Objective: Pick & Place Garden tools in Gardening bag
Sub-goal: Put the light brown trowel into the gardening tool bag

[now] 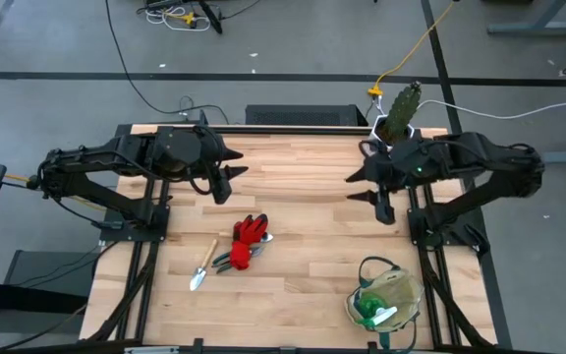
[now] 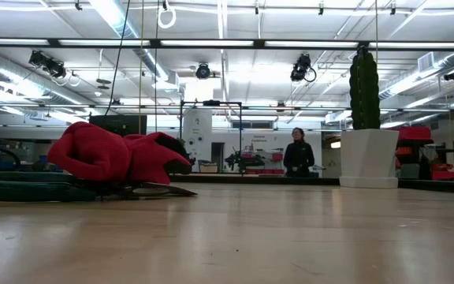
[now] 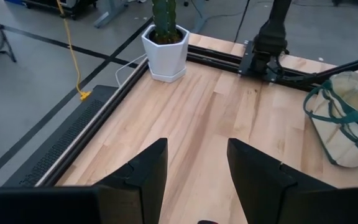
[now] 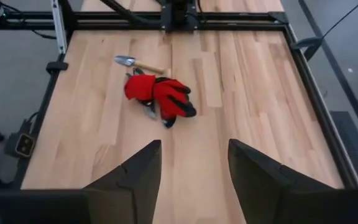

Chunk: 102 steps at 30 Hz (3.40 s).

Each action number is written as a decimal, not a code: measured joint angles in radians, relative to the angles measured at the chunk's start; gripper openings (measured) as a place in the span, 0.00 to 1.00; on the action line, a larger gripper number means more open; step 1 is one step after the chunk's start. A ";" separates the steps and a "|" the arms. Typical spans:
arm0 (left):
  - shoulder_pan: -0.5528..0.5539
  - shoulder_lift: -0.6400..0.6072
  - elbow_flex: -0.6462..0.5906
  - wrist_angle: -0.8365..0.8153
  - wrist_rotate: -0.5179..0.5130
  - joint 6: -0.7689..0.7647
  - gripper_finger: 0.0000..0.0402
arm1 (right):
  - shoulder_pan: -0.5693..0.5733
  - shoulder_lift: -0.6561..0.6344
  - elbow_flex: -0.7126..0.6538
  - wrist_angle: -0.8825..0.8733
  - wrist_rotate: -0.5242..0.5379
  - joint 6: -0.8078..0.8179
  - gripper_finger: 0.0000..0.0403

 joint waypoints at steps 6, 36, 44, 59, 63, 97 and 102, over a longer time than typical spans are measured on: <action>0.000 0.000 0.000 0.000 0.050 0.000 0.43 | -0.064 -0.003 -0.076 0.102 -0.071 -0.017 0.46; 0.000 0.000 0.000 0.001 0.082 0.043 0.43 | -0.079 -0.191 -0.550 0.645 -0.125 0.015 0.46; 0.003 0.000 0.000 -0.007 0.094 0.005 0.43 | -0.079 -0.243 -0.550 0.642 -0.143 -0.014 0.46; 0.000 0.038 -0.013 -0.290 0.122 -0.035 0.43 | -0.079 -0.261 -0.550 0.642 -0.140 -0.050 0.46; 0.001 0.053 -0.014 -0.368 0.149 0.021 0.43 | -0.079 -0.261 -0.550 0.659 -0.136 -0.039 0.46; -0.020 -0.066 -0.561 -0.225 0.414 -0.073 0.43 | -0.079 -0.240 -0.550 0.716 0.019 0.033 0.46; -0.089 -0.093 -0.607 -0.184 0.411 -0.174 0.43 | -0.079 -0.226 -0.549 0.704 0.019 0.033 0.46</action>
